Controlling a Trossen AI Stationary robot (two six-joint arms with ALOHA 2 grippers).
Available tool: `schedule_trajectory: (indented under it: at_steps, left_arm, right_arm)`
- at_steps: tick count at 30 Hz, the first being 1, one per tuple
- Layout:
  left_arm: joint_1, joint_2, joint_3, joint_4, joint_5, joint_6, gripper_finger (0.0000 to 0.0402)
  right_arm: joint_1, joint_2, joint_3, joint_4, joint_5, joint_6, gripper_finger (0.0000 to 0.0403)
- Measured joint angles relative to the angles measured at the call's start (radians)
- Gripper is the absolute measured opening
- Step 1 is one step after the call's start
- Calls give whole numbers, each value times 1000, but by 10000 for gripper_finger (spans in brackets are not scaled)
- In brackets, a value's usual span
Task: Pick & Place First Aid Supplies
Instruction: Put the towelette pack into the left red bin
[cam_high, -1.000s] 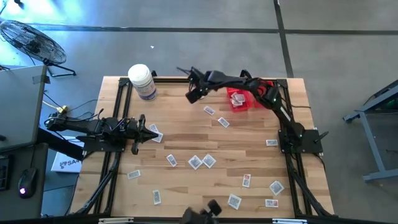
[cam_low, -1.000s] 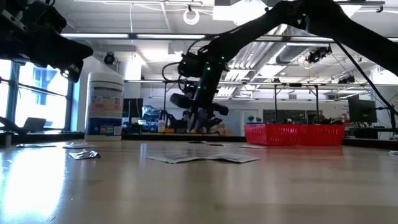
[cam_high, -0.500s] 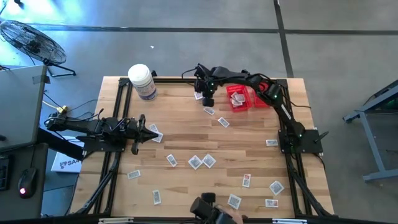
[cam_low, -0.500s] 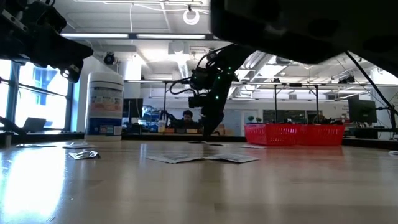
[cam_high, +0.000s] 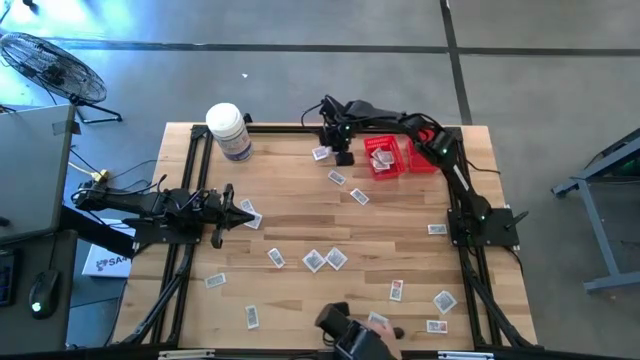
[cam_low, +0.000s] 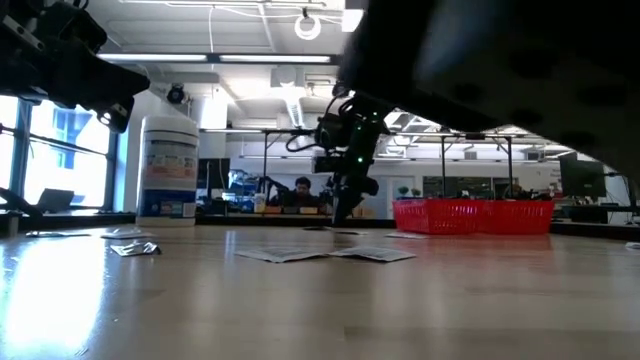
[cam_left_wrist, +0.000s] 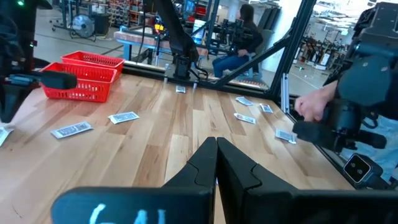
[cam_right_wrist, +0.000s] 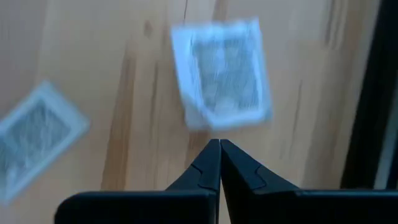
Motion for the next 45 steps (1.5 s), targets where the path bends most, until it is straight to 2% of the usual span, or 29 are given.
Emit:
schedule_trajectory:
  at_steps: [7, 12, 16, 19, 23, 30, 35, 40, 45]
  left_arm:
    - [0, 0, 0, 0, 0, 0, 1]
    - [0, 0, 0, 0, 0, 0, 1]
    - [0, 0, 0, 0, 0, 0, 1]
    - [0, 0, 0, 0, 0, 0, 1]
    - [0, 0, 0, 0, 0, 0, 1]
    - [0, 0, 0, 0, 0, 0, 1]
    - [0, 0, 0, 0, 0, 0, 1]
    - [0, 0, 0, 0, 0, 0, 1]
    - [0, 0, 0, 0, 0, 0, 1]
  right_arm:
    - [2, -7, 0, -15, 23, -51, 1]
    - [-6, -17, 0, 35, -102, -162, 1]
    - [-34, 17, 0, 132, -234, -159, 0]
    - [-49, 41, 0, 143, -237, -173, 0]
    - [-65, 55, 3, 67, -245, -218, 0]
    - [-39, 46, 5, -49, -169, -198, 0]
    - [40, 43, 6, -147, -24, -149, 0]
    - [99, 38, 5, -157, 169, -37, 0]
    - [107, -2, -1, -194, 197, -17, 0]
